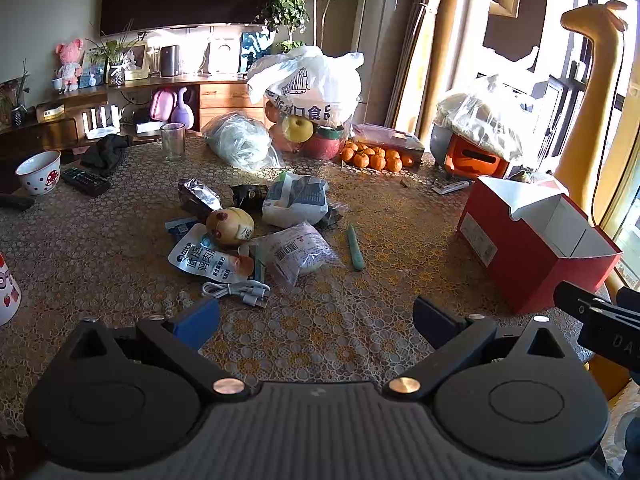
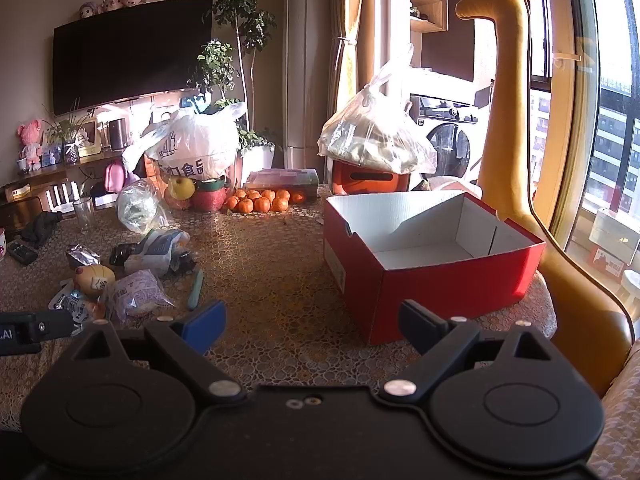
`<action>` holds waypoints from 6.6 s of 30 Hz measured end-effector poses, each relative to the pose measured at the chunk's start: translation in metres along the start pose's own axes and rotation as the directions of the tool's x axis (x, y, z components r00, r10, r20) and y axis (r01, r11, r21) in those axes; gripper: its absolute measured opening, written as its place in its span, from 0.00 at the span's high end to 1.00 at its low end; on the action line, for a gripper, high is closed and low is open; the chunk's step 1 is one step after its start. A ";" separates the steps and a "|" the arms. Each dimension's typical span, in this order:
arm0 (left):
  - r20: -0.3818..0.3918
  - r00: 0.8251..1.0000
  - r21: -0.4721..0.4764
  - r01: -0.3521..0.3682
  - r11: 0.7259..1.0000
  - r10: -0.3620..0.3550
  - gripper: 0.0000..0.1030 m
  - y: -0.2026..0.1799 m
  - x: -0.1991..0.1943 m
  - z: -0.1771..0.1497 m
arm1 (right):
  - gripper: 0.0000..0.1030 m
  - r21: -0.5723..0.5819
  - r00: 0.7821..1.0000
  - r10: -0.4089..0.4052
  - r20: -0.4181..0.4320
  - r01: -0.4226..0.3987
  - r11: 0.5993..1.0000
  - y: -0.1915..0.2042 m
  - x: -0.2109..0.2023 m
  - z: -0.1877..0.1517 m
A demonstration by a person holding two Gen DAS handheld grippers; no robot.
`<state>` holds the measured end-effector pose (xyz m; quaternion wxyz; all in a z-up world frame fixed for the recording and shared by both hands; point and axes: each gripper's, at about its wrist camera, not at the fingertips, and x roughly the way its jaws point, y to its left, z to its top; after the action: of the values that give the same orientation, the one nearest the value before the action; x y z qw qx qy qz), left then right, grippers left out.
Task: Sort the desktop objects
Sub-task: 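Reach the left gripper toward the round bread bun while the right gripper approaches the clear food bag, then close the left gripper on the bread bun while the right gripper grasps the clear food bag, then carry the bun and the food bag with both grippers into the red box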
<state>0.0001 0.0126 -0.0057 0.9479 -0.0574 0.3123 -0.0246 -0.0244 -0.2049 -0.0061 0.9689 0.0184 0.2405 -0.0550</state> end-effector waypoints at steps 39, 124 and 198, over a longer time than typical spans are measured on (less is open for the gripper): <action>0.053 0.992 -0.001 -0.117 0.993 0.117 0.00 0.078 0.123 0.047 | 0.11 -0.165 0.929 0.356 -0.100 -0.368 0.915 0.096 0.142 0.023; 0.075 0.997 0.022 -0.016 1.000 0.014 0.58 0.048 0.144 0.072 | 0.42 -0.189 0.938 0.330 -0.101 -0.344 0.920 0.132 0.160 0.027; 0.022 0.964 0.333 0.244 0.911 -0.266 0.58 -0.241 0.114 0.085 | 0.42 -0.013 0.999 0.028 -0.024 -0.029 1.000 -0.184 0.120 0.092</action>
<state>0.1402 -0.2283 0.0250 0.9427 0.0597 0.2619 -0.1977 0.1028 -0.4055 0.0175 0.9667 0.0159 0.2523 -0.0394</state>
